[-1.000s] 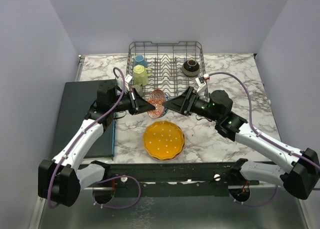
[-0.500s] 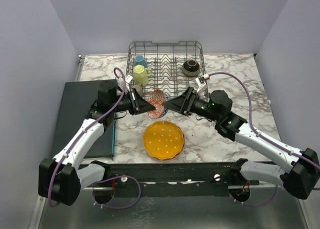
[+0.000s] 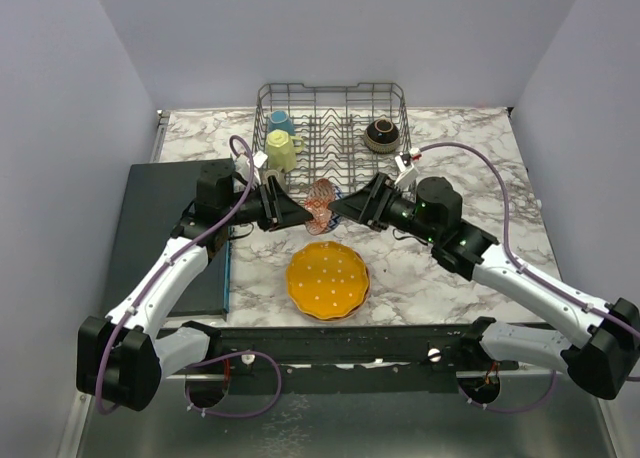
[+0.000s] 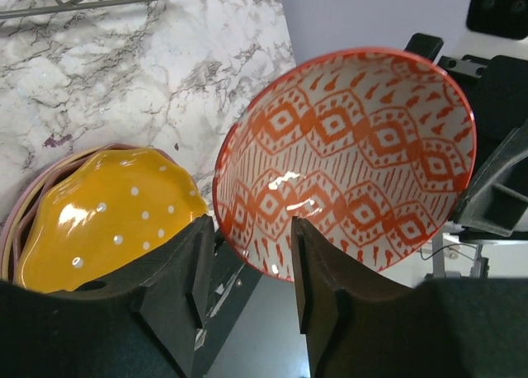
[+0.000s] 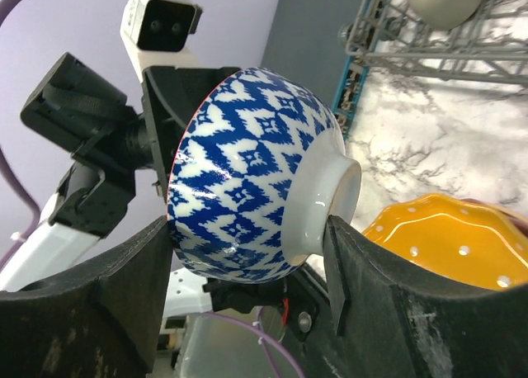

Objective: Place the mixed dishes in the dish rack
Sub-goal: Pick up the bowl from the center of the board, then turn the bowl upside down on the dish rack.

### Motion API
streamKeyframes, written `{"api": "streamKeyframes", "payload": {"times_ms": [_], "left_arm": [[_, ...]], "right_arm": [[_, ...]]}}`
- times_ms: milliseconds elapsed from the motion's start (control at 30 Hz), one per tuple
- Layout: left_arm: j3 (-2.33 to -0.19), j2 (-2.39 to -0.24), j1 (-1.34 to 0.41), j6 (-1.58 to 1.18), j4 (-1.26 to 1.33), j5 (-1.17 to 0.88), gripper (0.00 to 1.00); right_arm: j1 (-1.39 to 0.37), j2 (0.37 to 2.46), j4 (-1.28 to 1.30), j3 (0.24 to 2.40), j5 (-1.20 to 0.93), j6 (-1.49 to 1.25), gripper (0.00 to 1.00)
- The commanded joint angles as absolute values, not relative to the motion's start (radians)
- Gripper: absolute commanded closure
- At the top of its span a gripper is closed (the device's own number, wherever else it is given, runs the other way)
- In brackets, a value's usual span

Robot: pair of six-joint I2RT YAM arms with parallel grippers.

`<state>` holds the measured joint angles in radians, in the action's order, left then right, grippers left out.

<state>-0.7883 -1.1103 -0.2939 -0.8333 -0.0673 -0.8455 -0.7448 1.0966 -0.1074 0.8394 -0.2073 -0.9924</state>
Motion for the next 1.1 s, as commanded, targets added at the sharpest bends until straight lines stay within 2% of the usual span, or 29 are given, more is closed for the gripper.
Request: {"api": "streamKeyframes", "payload": {"times_ms": [0,233,533,1067], "left_arm": [[-0.814,-1.097,-0.295,-0.744,-0.159,-0.8,0.5],[-0.864,-1.076,-0.293,-0.641,-0.284,-0.713,0.45],[-0.855,-1.055,-0.292,-0.561,-0.356,-0.638,0.44],[-0.804,-1.028,-0.294,-0.479,-0.405,-0.614,0.45]], "right_arm": [[-0.743,1.065,-0.018,0.924,-0.098,-0.919,0.74],[-0.732,1.086,0.199,1.049,0.037,-0.807,0.75],[-0.711,1.197,0.435,1.235,0.164,-0.674,0.75],[-0.633,1.494,0.694,1.565,0.353,-0.424,0.76]]}}
